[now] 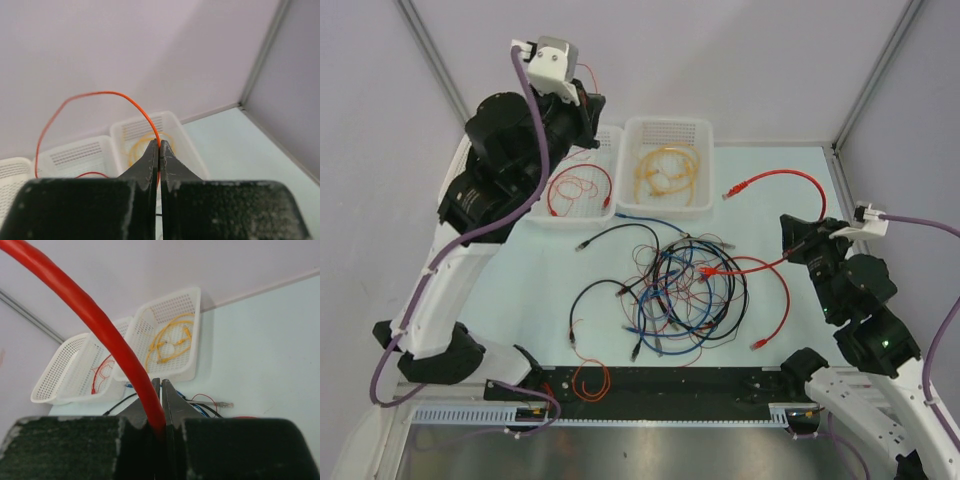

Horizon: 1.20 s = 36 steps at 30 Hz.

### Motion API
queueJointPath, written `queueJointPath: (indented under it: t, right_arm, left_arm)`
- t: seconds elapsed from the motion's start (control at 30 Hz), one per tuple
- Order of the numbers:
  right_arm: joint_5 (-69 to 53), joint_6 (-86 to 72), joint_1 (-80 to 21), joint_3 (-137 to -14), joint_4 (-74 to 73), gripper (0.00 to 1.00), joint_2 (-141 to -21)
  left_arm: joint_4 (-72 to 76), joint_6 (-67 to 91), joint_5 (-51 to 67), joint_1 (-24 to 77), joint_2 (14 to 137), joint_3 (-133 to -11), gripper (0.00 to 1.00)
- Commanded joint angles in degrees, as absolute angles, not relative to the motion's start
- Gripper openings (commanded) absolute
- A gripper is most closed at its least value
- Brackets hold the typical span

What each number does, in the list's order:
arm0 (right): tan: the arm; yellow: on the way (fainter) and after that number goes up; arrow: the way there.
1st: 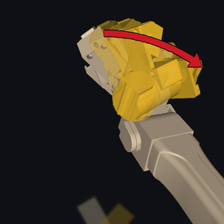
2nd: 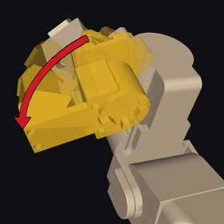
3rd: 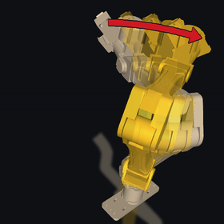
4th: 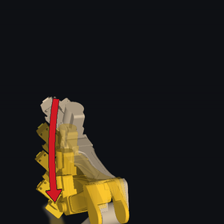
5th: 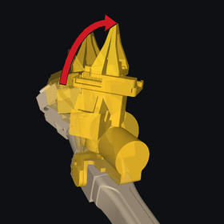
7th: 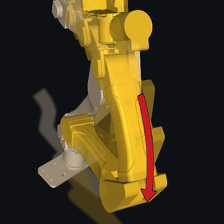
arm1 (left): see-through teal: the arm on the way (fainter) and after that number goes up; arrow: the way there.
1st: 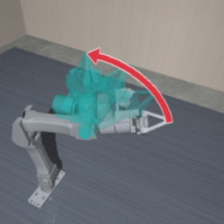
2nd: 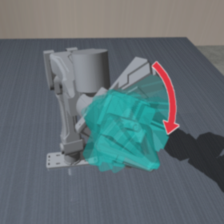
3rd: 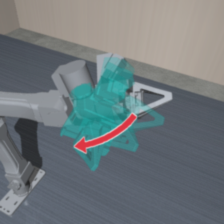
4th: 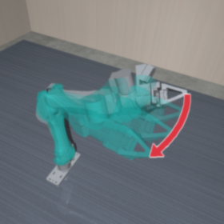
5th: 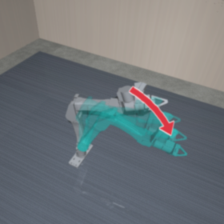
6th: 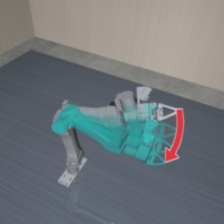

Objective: Untangle the cables

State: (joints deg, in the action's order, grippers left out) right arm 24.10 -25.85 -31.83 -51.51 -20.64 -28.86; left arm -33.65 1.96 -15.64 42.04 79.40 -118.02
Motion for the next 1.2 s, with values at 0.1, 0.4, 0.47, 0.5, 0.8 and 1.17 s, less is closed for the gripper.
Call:
queueJointPath:
  t: [0.1,0.4,0.47,0.5,0.8,1.17]
  right_arm:
    - [22.2,-24.2,-30.9,-51.5,-18.1,0.0,-31.9]
    - [21.3,-22.7,-29.4,-51.4,-17.6,0.0,-33.9]
    - [21.4,-23.1,-29.5,-51.2,-17.6,0.0,-34.7]
    - [21.4,-23.4,-29.6,-50.9,-17.4,0.0,-35.0]
    - [22.8,-24.7,-29.8,-47.6,-16.8,0.0,-35.6]
    - [22.7,-25.5,-29.1,-45.1,-15.6,0.0,-38.1]
  left_arm:
    - [-26.4,-7.5,-24.3,37.4,84.9,-120.6,0.0]
    - [-21.3,-10.5,-23.8,31.1,95.4,-132.1,0.0]
    - [-20.5,-9.1,-23.1,29.8,97.2,-131.8,0.0]
    - [-20.1,-8.7,-23.0,28.8,97.9,-131.7,0.0]
    - [-15.0,-6.9,-22.1,24.5,102.0,-128.4,0.0]
    - [-8.9,-2.8,-17.1,19.7,107.7,-121.2,0.0]
